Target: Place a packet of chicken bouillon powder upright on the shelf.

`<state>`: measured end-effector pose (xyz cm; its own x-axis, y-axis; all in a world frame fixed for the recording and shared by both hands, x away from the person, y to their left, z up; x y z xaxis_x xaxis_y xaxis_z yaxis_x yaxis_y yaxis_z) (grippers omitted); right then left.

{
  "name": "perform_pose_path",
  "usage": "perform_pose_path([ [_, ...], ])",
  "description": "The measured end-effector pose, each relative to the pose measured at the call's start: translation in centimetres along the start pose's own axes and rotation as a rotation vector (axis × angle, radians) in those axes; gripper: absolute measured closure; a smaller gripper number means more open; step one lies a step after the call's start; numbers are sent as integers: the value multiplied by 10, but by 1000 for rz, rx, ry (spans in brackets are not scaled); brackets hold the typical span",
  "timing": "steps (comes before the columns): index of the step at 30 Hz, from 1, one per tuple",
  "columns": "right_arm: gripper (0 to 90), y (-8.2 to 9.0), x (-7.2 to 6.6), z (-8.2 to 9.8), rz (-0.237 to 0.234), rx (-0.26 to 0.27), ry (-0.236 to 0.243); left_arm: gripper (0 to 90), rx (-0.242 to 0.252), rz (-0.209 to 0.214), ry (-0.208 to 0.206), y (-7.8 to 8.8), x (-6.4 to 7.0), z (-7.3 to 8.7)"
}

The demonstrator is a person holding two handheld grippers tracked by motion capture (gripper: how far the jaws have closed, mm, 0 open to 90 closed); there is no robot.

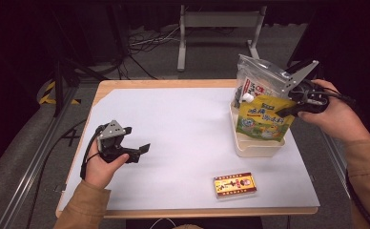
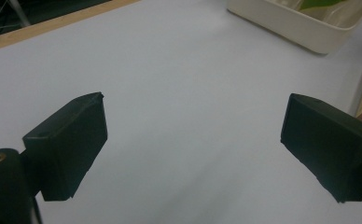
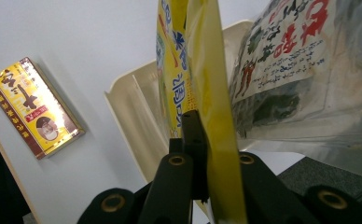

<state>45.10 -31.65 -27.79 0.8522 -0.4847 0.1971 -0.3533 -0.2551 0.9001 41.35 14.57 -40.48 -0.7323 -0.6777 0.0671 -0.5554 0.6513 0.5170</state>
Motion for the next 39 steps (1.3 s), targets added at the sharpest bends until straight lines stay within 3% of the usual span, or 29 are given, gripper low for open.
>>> perform_pose_path([
  [9,900,-15,2,4,-12,-19,-36,76,0,-1,4,0,-1,1],
  [25,893,-33,5,12,-48,-4,-94,76,-6,3,4,-2,1,1],
  [39,871,-43,1,19,-54,-14,-107,74,-17,21,-12,-10,8,0],
])
Point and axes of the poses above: each handheld gripper's, and its own axes: y roughly backward along the jaws, z roughly out of its underside, x roughly to its right, the point moved 6 cm from there along -y, roughly forward along the jaws, and after that the axes turned 1 degree about z, right-handed, at the moved point
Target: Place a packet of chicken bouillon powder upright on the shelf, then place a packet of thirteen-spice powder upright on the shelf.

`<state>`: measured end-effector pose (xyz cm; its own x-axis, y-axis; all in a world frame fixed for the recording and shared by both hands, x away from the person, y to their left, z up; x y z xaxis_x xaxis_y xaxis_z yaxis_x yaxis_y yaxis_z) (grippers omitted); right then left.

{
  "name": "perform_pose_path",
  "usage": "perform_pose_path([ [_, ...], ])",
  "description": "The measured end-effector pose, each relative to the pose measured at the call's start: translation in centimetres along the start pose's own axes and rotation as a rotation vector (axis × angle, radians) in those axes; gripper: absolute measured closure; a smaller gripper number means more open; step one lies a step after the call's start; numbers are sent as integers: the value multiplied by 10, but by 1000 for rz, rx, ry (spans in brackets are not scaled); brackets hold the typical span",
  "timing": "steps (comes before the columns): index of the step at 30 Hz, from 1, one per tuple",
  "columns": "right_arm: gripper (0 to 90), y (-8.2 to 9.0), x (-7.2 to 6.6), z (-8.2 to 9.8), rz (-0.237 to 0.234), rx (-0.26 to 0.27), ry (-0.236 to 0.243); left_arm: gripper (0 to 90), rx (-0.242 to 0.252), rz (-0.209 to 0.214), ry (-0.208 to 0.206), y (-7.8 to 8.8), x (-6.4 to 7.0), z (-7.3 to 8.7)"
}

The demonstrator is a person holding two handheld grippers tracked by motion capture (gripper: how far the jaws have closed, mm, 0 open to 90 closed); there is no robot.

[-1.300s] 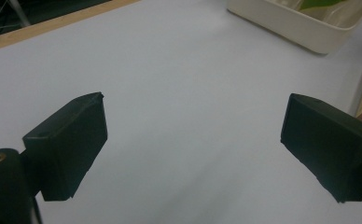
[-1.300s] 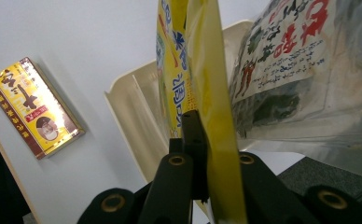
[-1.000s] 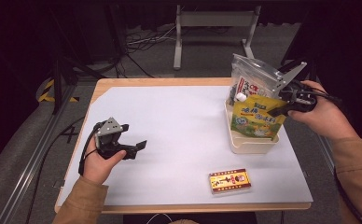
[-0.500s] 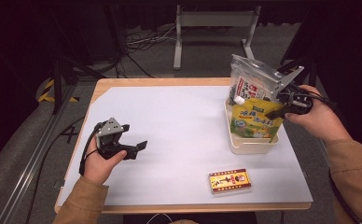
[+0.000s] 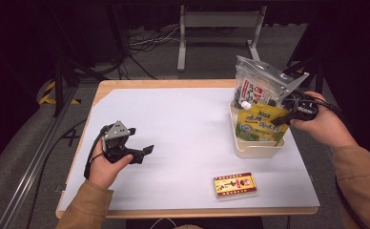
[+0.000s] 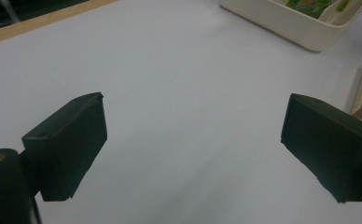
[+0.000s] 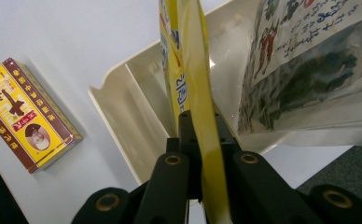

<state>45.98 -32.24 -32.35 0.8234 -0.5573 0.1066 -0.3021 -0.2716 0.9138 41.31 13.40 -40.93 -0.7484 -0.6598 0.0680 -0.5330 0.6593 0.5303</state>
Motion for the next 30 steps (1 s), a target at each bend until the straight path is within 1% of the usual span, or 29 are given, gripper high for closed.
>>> perform_pose_path([
  [4,844,1,0,0,-3,8,-12,72,-2,4,-5,-2,2,0],
  [5,797,3,0,-1,-2,24,-22,72,-5,8,1,-3,3,0],
  [7,743,5,0,-1,1,44,-29,72,-7,9,-4,-4,4,0],
  [8,703,8,0,-2,0,60,-38,73,-11,7,-13,-4,4,0],
  [9,671,11,0,-2,4,76,-49,73,-17,9,-11,-5,4,0],
  [11,632,16,0,-3,-2,110,-76,72,-17,15,-14,-6,6,-1],
  [13,594,22,-1,-3,5,142,-88,72,-15,22,-18,-9,8,-3],
  [16,572,29,-3,-3,21,171,-91,72,-20,35,-25,-13,11,-5],
  [17,554,33,-4,-3,33,196,-85,72,-21,41,-31,-15,13,-5],
  [18,542,37,-5,-4,48,218,-91,72,-22,44,-35,-16,14,-6],
  [19,527,45,-8,-4,80,257,-104,72,-26,55,-46,-20,17,-8],
  [21,524,53,-11,-5,93,297,-112,72,-32,67,-50,-24,20,-9],
  [22,524,53,-11,-5,93,297,-112,72,-32,67,-50,-24,20,-9],
  [23,523,63,-15,-5,114,350,-127,72,-34,73,-55,-26,22,-10],
  [24,523,63,-15,-5,114,350,-127,72,-34,75,-59,-28,23,-10],
  [25,522,70,-19,-5,110,385,-138,72,-41,84,-62,-31,27,-10],
  [26,522,74,-21,-5,109,397,-141,72,-43,89,-68,-33,29,-11],
  [27,522,74,-21,-5,109,397,-141,72,-43,89,-68,-33,29,-11],
  [28,507,78,-27,-4,106,407,-150,72,-50,96,-76,-37,32,-11],
  [30,495,81,-32,-3,111,415,-159,71,-59,106,-76,-41,35,-11],
])
Point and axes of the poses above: each handheld gripper's, and its own axes: y roughly backward along the jaws, z roughly out of its underside, x roughly to its right, the point moved 6 cm from there along -y, roughly forward along the jaws, and after that the axes turned 1 degree about z, right-handed, at the moved point
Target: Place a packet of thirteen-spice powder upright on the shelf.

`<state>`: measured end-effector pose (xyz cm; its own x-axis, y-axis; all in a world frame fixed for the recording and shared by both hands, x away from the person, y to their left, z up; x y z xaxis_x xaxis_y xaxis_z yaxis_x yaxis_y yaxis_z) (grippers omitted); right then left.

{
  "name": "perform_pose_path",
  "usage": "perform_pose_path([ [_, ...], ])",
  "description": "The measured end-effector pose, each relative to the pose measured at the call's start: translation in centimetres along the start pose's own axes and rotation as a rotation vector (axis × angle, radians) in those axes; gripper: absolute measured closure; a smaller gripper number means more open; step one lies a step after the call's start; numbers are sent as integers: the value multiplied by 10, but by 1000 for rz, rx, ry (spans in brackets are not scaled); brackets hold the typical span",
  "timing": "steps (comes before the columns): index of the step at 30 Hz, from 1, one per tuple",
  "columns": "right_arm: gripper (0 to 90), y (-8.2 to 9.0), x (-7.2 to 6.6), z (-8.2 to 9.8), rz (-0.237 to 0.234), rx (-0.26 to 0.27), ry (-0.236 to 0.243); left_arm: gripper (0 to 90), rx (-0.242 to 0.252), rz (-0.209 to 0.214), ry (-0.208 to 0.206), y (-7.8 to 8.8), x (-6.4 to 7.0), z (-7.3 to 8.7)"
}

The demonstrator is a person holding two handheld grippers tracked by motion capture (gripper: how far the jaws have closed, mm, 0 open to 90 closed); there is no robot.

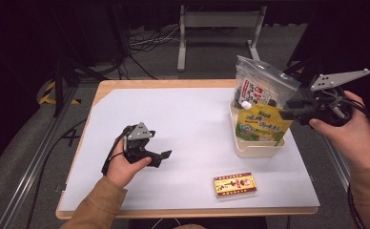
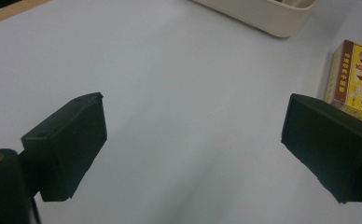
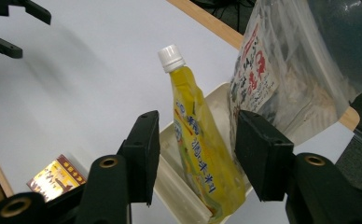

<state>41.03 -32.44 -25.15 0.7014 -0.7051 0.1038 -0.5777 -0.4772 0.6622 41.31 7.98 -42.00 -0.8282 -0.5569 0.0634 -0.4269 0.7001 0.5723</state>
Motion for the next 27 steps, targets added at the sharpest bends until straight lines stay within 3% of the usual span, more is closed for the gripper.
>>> perform_pose_path([
  [12,448,17,-21,7,-28,85,-81,70,-15,81,-43,-24,28,-13],
  [19,430,22,-25,19,-14,89,-106,64,-42,137,-76,-43,45,-18],
  [23,424,24,-29,24,-20,98,-117,64,-56,193,-93,-51,62,-20],
  [27,416,24,-32,30,-24,102,-127,62,-66,216,-113,-57,74,-21],
])
Point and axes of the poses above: each handheld gripper's, and its own axes: y roughly backward along the jaws, z roughly out of its underside, x roughly to its right, the point moved 6 cm from there along -y, roughly forward along the jaws, and after that the axes turned 1 degree about z, right-handed, at the moved point
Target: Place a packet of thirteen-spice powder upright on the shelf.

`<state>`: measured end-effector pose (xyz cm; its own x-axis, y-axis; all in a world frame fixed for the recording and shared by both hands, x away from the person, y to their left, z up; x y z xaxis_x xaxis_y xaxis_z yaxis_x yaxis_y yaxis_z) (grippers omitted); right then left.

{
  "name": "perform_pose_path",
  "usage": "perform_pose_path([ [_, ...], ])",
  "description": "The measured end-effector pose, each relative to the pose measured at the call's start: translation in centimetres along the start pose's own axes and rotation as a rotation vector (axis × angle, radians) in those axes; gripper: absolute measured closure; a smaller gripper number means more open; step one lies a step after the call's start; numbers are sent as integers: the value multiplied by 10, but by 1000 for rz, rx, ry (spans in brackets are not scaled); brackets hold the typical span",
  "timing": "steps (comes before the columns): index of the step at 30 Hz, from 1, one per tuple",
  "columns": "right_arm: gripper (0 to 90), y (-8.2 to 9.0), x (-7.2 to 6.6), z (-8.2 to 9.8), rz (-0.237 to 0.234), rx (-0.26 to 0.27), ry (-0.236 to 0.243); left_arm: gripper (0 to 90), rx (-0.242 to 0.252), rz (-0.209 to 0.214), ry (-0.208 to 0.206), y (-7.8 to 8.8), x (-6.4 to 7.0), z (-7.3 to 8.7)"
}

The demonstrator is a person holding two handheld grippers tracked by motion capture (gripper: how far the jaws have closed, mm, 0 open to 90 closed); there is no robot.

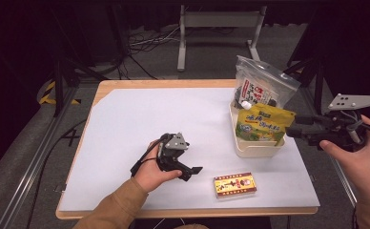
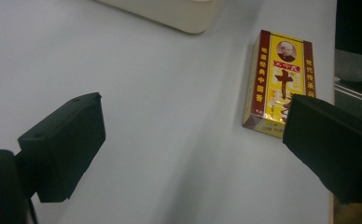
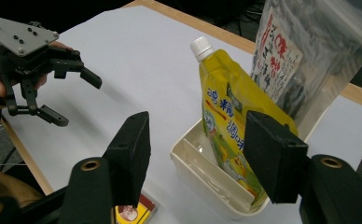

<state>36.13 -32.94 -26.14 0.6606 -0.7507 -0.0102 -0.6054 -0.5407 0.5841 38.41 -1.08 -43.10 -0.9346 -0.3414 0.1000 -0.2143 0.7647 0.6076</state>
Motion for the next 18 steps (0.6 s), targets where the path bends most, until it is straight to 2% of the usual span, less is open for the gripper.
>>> perform_pose_path([
  [6,407,-2,-2,9,-3,13,-18,60,-17,32,-22,-14,13,-2],
  [14,393,-13,0,21,9,-5,-26,56,-41,73,-44,-31,27,-3],
  [16,393,-13,0,22,9,-8,-33,56,-41,73,-44,-31,27,-3],
  [18,393,-16,1,24,12,-12,-38,57,-60,90,-59,-39,32,-3],
])
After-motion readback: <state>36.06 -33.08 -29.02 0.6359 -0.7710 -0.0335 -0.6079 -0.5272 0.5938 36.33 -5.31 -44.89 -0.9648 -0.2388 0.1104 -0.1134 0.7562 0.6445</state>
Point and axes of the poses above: each handheld gripper's, and its own axes: y roughly backward along the jaws, z roughly out of its underside, x roughly to its right, the point moved 6 cm from there along -y, roughly forward along the jaws, and after that the axes turned 1 degree about z, right-handed, at the moved point
